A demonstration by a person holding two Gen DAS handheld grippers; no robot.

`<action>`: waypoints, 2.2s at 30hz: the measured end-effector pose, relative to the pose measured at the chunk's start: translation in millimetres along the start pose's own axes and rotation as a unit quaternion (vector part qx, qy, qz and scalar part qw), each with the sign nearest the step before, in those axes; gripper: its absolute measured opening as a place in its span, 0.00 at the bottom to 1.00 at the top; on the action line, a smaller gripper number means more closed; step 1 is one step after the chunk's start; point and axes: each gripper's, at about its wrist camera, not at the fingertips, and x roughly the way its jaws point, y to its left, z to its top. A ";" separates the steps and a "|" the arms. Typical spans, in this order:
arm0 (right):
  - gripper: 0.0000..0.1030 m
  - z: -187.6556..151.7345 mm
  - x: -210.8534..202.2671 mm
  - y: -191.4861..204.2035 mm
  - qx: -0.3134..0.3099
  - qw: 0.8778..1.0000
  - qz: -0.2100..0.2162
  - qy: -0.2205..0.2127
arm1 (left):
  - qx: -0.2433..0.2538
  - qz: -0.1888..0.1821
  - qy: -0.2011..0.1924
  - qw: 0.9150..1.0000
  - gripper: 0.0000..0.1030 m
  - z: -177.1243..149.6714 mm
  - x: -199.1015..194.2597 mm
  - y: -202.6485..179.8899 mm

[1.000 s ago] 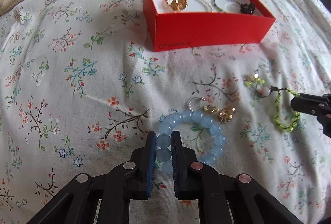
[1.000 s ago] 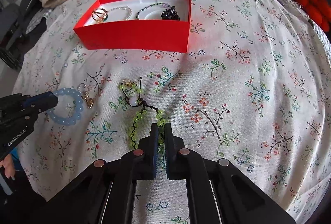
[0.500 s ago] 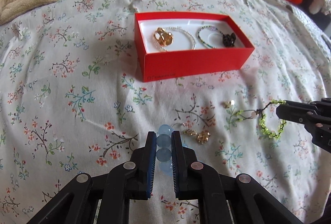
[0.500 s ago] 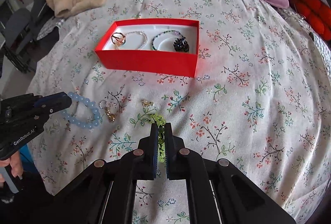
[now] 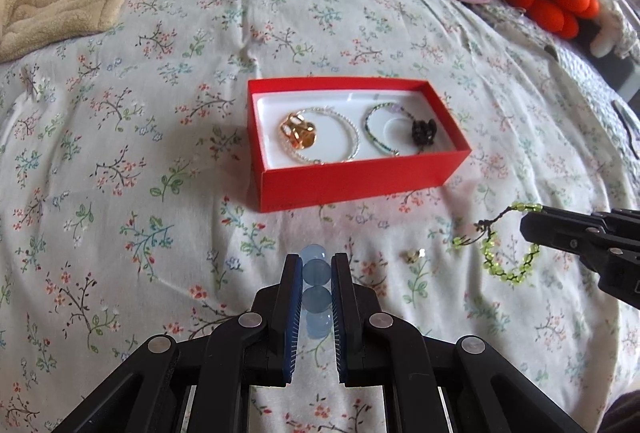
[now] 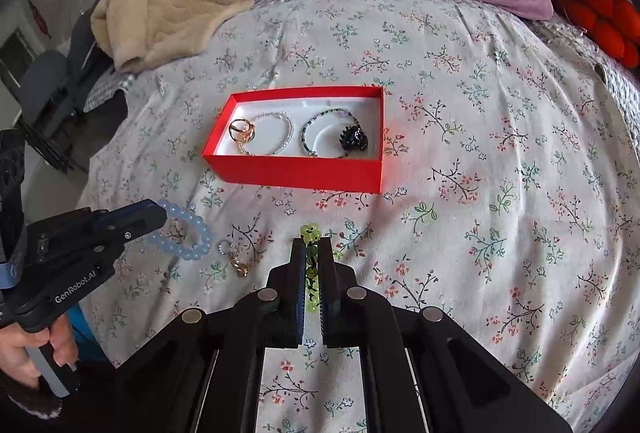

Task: Organize jewelry
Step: 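Lift the blue bracelet and green keychain and carry both toward the red box, then lower the blue bracelet into the box and open the left tool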

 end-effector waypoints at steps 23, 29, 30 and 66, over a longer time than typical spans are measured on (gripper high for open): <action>0.05 21.7 -6.0 -16.1 0.048 0.998 0.008 -0.026 | -0.046 -0.064 -0.035 0.996 0.08 72.6 9.7 -14.3; 0.05 33.1 -0.4 -19.9 0.054 0.998 0.012 -0.029 | -0.074 -0.091 -0.053 0.992 0.08 90.7 34.2 -4.9; 0.05 35.4 -0.2 -20.7 0.056 0.998 0.015 -0.032 | -0.078 -0.088 -0.055 0.992 0.08 92.1 38.3 -1.4; 0.05 99.5 58.5 1.5 0.027 0.997 0.058 -0.054 | -0.098 -0.002 -0.015 0.995 0.52 59.3 55.3 45.3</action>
